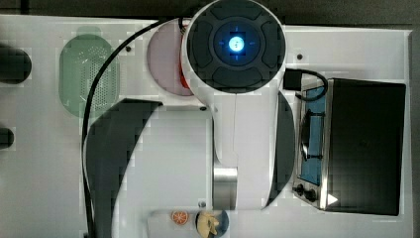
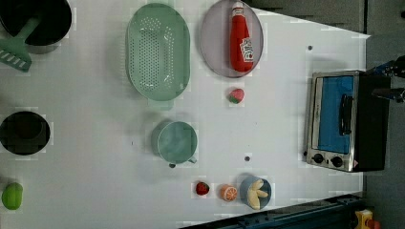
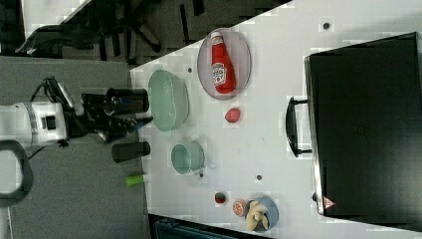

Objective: Flap open oven.

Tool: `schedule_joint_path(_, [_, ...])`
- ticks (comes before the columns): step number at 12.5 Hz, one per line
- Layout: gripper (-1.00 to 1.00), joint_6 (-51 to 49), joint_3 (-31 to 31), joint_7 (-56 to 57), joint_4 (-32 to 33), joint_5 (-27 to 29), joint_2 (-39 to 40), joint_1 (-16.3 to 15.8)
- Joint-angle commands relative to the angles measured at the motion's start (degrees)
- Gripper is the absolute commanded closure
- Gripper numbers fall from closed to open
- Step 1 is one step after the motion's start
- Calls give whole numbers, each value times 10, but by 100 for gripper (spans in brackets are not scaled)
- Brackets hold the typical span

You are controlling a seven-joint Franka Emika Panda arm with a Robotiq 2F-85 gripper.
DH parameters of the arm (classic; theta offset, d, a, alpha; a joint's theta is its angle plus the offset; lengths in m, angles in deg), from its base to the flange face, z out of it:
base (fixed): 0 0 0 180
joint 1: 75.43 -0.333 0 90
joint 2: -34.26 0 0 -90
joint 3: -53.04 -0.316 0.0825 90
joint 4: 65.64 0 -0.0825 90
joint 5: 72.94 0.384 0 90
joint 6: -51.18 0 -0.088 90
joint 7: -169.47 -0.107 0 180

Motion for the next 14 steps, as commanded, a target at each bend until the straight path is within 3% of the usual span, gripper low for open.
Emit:
schedule_joint_path(1, [-58, -100, 32, -65, 176, -4, -249, 16])
schedule_joint_path(3, [-99, -100, 32, -65, 176, -4, -249, 16])
schedule_joint_path(5, [-100, -100, 32, -65, 176, -4, -249, 16])
schedule_joint_path(6, [-90, -100, 32, -65, 176, -4, -249, 16])
schedule_joint_path(12, [55, -100, 38, -65, 179, -5, -246, 18])
schedule_joint_path(14, [65, -87, 48, -50, 189, -10, -237, 19])
